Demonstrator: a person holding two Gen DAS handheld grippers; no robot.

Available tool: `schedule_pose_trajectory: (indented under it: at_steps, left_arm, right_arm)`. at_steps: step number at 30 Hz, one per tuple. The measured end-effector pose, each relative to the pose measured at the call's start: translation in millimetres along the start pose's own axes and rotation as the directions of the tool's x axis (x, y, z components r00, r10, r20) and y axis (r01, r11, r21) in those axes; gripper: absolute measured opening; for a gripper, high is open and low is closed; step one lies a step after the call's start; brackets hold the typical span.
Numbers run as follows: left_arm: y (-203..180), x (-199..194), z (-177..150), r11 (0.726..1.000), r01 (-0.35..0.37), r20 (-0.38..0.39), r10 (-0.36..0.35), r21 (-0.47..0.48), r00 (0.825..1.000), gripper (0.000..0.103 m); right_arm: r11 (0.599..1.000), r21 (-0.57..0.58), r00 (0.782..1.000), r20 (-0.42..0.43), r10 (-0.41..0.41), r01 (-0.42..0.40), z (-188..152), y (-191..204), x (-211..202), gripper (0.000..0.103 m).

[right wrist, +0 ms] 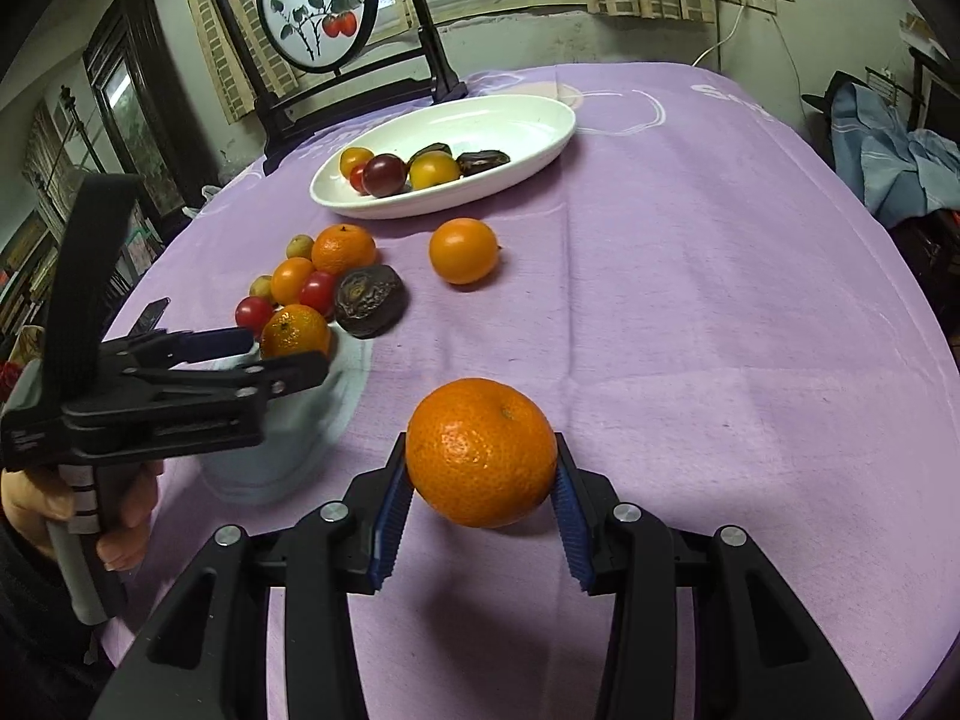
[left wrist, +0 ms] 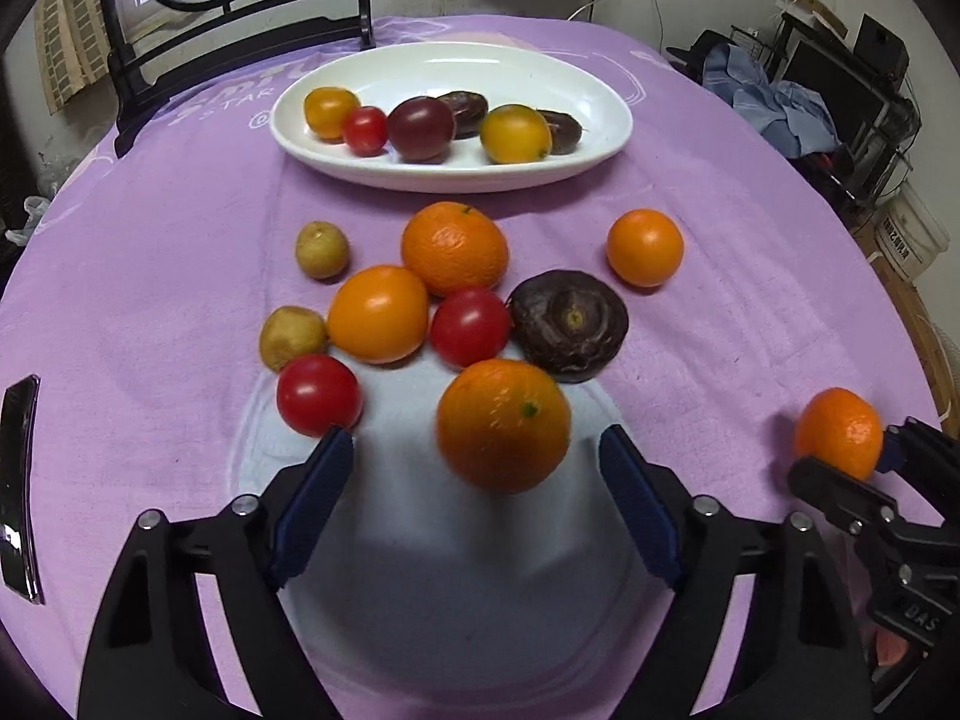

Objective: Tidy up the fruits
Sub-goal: 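Carry both oranges over the white plate and open both tools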

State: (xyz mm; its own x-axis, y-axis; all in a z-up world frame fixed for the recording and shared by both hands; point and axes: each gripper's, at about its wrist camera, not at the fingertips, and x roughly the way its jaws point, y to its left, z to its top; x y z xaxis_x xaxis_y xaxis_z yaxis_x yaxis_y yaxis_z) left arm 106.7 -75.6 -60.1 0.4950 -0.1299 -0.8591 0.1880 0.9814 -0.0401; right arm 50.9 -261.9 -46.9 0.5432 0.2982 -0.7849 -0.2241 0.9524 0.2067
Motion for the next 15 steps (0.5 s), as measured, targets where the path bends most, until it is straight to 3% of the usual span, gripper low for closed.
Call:
schedule_pose_trajectory:
  at_steps: [2,4,6,15]
  left_arm:
    - [-3.9,7.1,3.6,1.0,-0.013,-0.026,0.013,0.009,1.0,0.06]
    - [-8.3,9.2,6.8,0.999,-0.039,-0.014,0.039,0.027,0.999,0.056]
    - [-9.9,9.3,9.0,0.999,-0.024,-0.008,0.024,0.034,1.0,0.043]
    - [1.8,-8.9,0.8,0.999,0.045,-0.021,-0.045,0.024,0.999,0.043]
  right_arm:
    - [1.0,0.001,1.0,0.005,0.003,-0.003,-0.8,-2.3,-2.3,0.045]
    - [1.0,0.005,1.0,0.009,0.004,-0.004,-0.8,-3.5,-3.3,0.045]
    - [1.0,0.008,1.0,0.013,0.005,-0.005,-1.0,-4.1,-3.8,0.045]
    - [1.0,-0.011,1.0,0.022,0.013,-0.013,2.0,1.0,-7.7,0.045]
